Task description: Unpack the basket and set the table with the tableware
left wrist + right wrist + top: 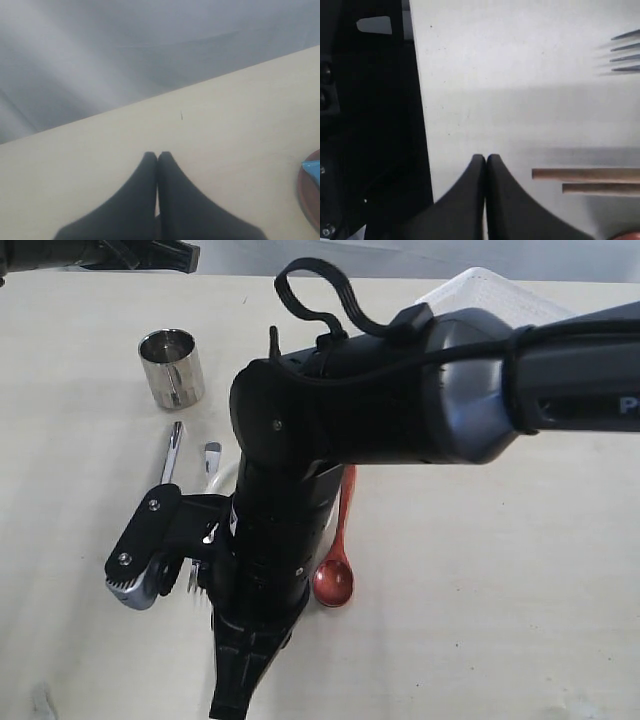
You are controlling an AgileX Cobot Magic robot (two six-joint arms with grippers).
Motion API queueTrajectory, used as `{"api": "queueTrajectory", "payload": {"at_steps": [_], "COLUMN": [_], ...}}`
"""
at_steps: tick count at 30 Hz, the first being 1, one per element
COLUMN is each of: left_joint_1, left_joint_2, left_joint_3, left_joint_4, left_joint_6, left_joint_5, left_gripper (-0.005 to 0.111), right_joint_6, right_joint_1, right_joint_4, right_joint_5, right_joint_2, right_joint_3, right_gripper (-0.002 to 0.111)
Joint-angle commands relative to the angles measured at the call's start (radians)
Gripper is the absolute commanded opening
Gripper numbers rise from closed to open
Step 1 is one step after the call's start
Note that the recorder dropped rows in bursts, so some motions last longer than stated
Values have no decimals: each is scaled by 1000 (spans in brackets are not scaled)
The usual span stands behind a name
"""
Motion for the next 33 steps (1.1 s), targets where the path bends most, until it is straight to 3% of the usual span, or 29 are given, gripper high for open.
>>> {"api": "queueTrajectory", "payload": {"at_steps": [1,33], "left_joint_1": [-3,-3], "left_joint_2": [-4,-4], "left_joint_3": [7,7], "left_joint_4": [-4,-4], "left_joint_6": [4,4], "left_joint_5": [1,1], "left_gripper": [0,0], "right_joint_6": [-14,40], "right_joint_1": [2,2], "right_joint_4": [-36,-133], "right_joint_5": [-22,-136], "right_joint_2": [34,37], "right_joint_3": [-1,-1], "right_gripper": [0,0]}}
